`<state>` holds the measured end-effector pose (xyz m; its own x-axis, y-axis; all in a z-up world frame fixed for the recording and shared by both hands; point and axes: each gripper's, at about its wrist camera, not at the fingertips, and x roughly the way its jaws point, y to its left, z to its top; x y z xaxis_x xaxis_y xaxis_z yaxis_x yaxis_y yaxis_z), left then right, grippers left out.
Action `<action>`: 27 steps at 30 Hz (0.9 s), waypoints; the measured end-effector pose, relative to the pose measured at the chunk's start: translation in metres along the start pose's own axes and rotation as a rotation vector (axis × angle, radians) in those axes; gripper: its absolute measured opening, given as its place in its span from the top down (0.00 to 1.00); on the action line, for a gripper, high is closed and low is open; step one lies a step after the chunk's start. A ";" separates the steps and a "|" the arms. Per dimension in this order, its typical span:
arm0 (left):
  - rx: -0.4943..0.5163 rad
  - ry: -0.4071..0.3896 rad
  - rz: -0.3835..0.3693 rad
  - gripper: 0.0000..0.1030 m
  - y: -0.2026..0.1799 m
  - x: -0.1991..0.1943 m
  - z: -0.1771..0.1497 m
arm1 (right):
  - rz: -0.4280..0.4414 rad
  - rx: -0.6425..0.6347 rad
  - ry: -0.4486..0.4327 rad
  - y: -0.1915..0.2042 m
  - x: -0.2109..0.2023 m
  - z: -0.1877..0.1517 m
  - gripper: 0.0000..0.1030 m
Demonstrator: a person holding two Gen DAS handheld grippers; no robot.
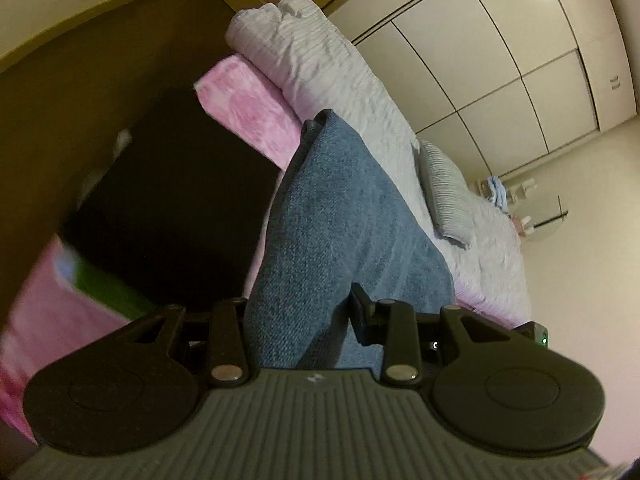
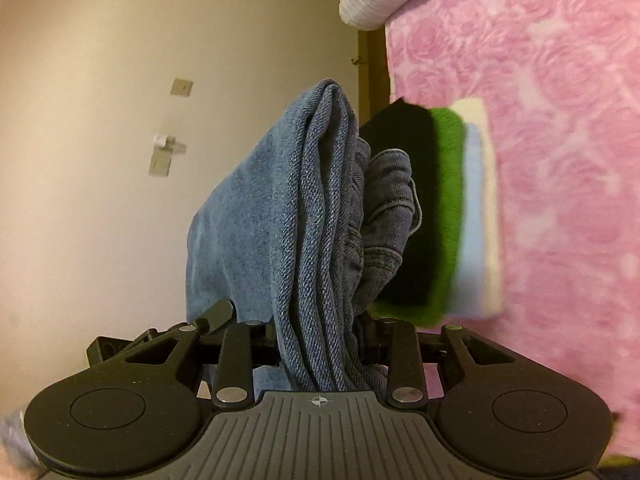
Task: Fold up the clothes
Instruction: 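Carry the jeans with both grippers over the stack of folded cloths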
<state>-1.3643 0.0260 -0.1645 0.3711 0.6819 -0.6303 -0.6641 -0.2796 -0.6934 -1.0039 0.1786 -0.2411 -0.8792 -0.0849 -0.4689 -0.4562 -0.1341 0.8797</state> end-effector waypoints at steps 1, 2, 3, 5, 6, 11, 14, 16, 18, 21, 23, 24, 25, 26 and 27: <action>0.001 0.005 -0.001 0.69 0.011 0.002 0.014 | -0.003 0.006 -0.007 0.004 0.015 0.005 0.70; 0.002 0.011 -0.002 0.69 0.022 0.004 0.029 | -0.006 0.011 -0.014 0.007 0.030 0.010 0.70; 0.000 0.016 -0.003 0.69 0.032 0.008 0.040 | -0.011 0.015 -0.018 0.009 0.045 0.016 0.70; -0.006 0.026 -0.004 0.69 0.049 0.017 0.062 | -0.029 0.022 -0.023 0.010 0.070 0.030 0.70; -0.010 0.033 -0.004 0.69 0.055 0.022 0.070 | -0.037 0.026 -0.025 0.011 0.082 0.037 0.70; -0.039 0.075 -0.004 0.69 0.083 0.049 0.102 | -0.082 0.061 -0.017 -0.001 0.120 0.065 0.70; -0.042 0.105 -0.011 0.69 0.093 0.065 0.114 | -0.109 0.084 -0.016 -0.009 0.131 0.076 0.70; -0.041 0.125 -0.016 0.69 0.099 0.076 0.120 | -0.120 0.105 -0.022 -0.016 0.136 0.083 0.70; -0.046 0.143 -0.018 0.69 0.106 0.085 0.125 | -0.127 0.126 -0.027 -0.020 0.138 0.088 0.70; -0.054 0.172 -0.011 0.69 0.115 0.099 0.129 | -0.144 0.147 -0.030 -0.029 0.145 0.093 0.70; -0.055 0.185 -0.005 0.68 0.122 0.108 0.130 | -0.150 0.153 -0.032 -0.033 0.147 0.094 0.69; -0.065 0.186 -0.005 0.67 0.127 0.111 0.130 | -0.155 0.149 -0.036 -0.035 0.148 0.094 0.68; -0.078 0.184 -0.007 0.66 0.133 0.115 0.130 | -0.162 0.143 -0.040 -0.037 0.149 0.095 0.65; -0.075 0.177 -0.004 0.65 0.134 0.115 0.130 | -0.171 0.126 -0.041 -0.037 0.150 0.096 0.59; -0.067 0.167 0.001 0.65 0.134 0.114 0.130 | -0.183 0.107 -0.038 -0.036 0.151 0.097 0.58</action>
<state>-1.4954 0.1539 -0.2837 0.4767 0.5616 -0.6763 -0.6221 -0.3281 -0.7109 -1.1335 0.2663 -0.3363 -0.7841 -0.0309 -0.6199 -0.6188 -0.0381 0.7846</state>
